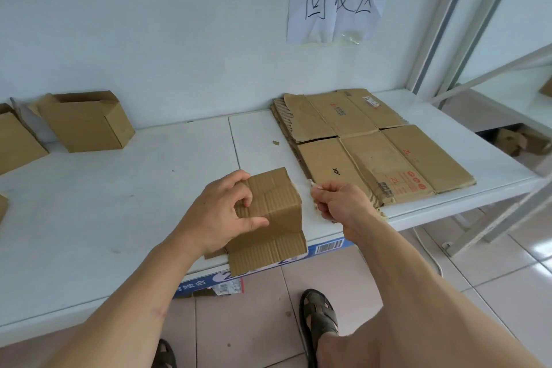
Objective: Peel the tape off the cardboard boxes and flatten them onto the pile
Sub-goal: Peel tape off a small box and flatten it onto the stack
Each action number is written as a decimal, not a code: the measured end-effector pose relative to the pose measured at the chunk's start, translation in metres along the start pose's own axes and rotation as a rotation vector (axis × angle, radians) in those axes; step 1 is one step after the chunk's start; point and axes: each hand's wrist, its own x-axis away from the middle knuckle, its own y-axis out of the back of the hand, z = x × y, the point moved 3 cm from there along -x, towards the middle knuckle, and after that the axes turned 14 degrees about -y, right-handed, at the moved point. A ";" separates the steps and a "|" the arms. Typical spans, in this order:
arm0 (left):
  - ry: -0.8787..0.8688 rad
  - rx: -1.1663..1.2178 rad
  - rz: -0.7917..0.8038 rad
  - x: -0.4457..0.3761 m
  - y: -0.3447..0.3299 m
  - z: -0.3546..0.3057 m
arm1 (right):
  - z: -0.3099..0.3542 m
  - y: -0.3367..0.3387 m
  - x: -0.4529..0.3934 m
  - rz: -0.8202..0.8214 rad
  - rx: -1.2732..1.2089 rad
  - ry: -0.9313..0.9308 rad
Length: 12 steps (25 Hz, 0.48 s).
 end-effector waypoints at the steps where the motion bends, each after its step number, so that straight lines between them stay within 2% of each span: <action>1: -0.020 -0.012 0.005 -0.006 -0.004 -0.007 | -0.005 0.010 0.001 -0.041 -0.001 0.000; 6: -0.093 -0.003 0.016 -0.031 -0.011 -0.041 | -0.026 0.055 0.013 -0.168 -0.049 -0.032; 9: -0.204 0.021 0.077 -0.036 -0.023 -0.051 | -0.029 0.068 0.021 -0.062 -0.109 -0.029; 12: -0.239 0.067 0.076 -0.045 -0.028 -0.054 | -0.024 0.070 0.026 -0.003 0.033 0.015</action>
